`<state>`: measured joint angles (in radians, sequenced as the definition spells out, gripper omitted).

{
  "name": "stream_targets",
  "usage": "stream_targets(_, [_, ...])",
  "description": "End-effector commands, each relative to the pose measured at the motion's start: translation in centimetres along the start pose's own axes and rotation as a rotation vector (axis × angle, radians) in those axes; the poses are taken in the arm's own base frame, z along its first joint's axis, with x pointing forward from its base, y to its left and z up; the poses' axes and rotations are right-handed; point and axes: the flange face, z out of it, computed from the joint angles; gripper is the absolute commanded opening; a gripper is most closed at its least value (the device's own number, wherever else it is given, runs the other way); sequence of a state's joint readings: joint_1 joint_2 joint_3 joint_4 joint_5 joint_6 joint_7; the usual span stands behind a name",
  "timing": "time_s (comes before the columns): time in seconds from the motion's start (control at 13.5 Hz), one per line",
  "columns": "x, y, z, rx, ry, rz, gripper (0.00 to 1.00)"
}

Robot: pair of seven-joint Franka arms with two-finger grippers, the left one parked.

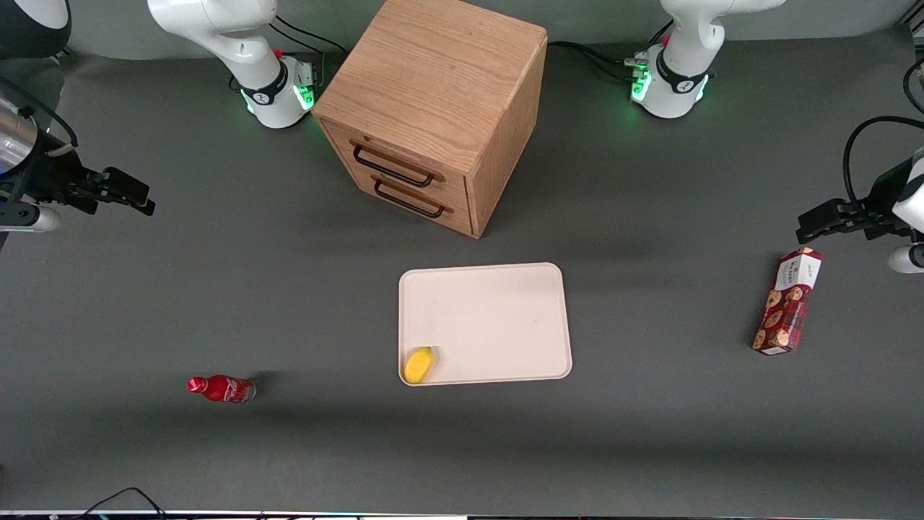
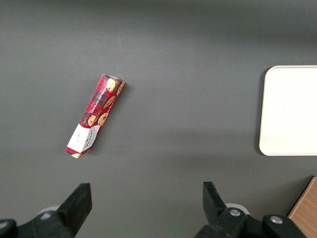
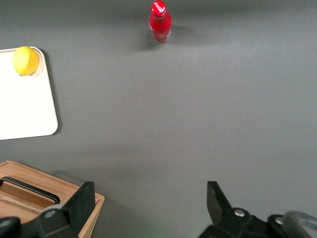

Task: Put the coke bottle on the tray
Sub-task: 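Move the right gripper out toward the red Coca-Cola bottle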

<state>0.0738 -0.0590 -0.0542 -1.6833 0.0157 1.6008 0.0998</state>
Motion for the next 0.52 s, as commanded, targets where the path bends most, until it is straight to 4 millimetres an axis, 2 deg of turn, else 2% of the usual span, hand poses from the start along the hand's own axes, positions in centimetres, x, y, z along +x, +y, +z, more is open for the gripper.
stream_targets(0.0, [-0.5, 0.0, -0.6, 0.031, 0.016, -0.008, 1.0])
stream_targets(0.22, [0.1, -0.5, 0.0, 0.021, 0.009, -0.015, 1.0])
stream_targets(0.37, [1.9, -0.4, 2.5, 0.01, -0.03, -0.011, 1.0])
stream_targets(0.44, [3.5, -0.6, 3.6, 0.005, -0.026, -0.018, 1.0])
